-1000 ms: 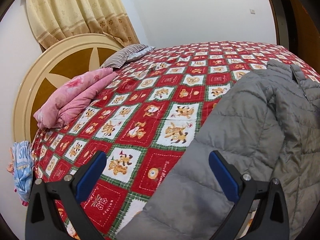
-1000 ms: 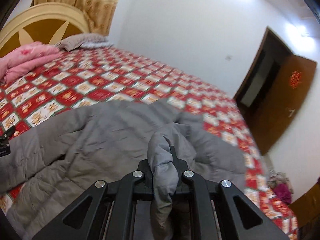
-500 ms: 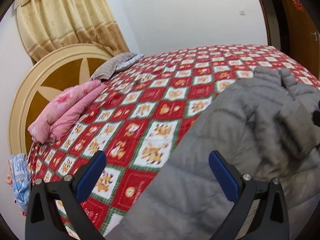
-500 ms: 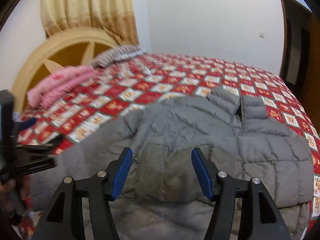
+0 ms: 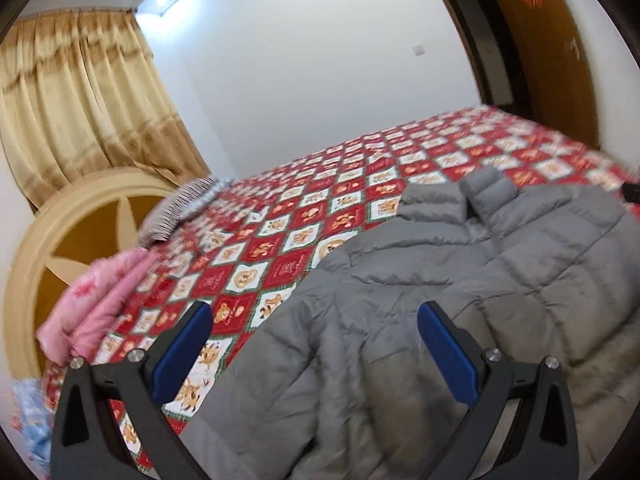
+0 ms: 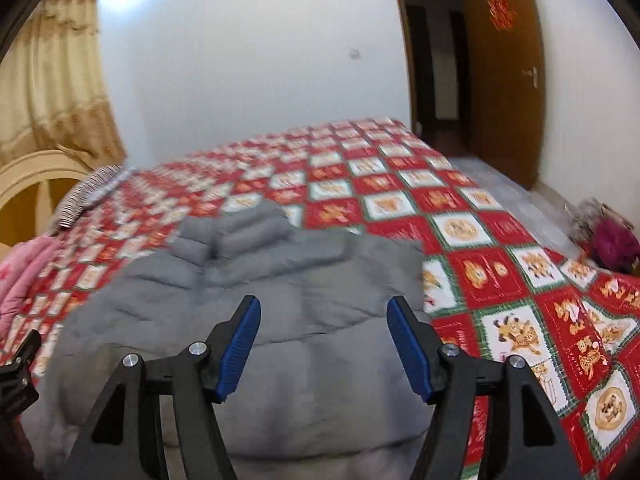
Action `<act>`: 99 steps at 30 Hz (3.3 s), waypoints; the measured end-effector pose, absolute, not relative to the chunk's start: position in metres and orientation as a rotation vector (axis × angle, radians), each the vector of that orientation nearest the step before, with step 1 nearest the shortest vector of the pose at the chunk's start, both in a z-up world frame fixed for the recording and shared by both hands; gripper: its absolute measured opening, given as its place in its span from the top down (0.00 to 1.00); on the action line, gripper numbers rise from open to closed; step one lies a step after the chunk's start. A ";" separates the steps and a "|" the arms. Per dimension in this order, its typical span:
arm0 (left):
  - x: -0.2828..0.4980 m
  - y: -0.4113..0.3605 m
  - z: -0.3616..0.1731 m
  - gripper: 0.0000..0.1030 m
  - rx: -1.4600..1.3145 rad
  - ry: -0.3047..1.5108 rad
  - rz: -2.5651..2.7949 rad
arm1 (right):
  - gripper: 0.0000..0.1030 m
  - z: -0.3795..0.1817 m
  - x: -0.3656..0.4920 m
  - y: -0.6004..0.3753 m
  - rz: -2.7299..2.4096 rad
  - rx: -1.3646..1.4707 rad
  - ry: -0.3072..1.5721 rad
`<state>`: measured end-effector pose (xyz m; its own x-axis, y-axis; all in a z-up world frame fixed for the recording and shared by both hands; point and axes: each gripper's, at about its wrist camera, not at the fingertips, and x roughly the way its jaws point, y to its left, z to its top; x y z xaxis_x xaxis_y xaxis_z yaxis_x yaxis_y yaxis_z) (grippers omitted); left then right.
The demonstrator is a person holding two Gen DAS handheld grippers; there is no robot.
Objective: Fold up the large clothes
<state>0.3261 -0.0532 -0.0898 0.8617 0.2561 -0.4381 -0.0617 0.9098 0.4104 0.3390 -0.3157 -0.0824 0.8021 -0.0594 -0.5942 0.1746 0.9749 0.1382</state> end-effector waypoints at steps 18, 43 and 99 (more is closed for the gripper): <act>0.393 -0.029 -0.179 0.00 0.356 0.757 0.212 | 0.36 -0.166 0.374 -0.303 -0.040 0.108 0.818; 0.397 -0.022 -0.188 0.00 0.245 0.815 0.157 | 0.35 -0.170 0.367 -0.193 0.040 -0.016 0.859; 0.303 0.063 -0.102 0.00 0.232 0.727 0.224 | 0.26 -0.178 0.369 -0.183 -0.023 -0.086 0.843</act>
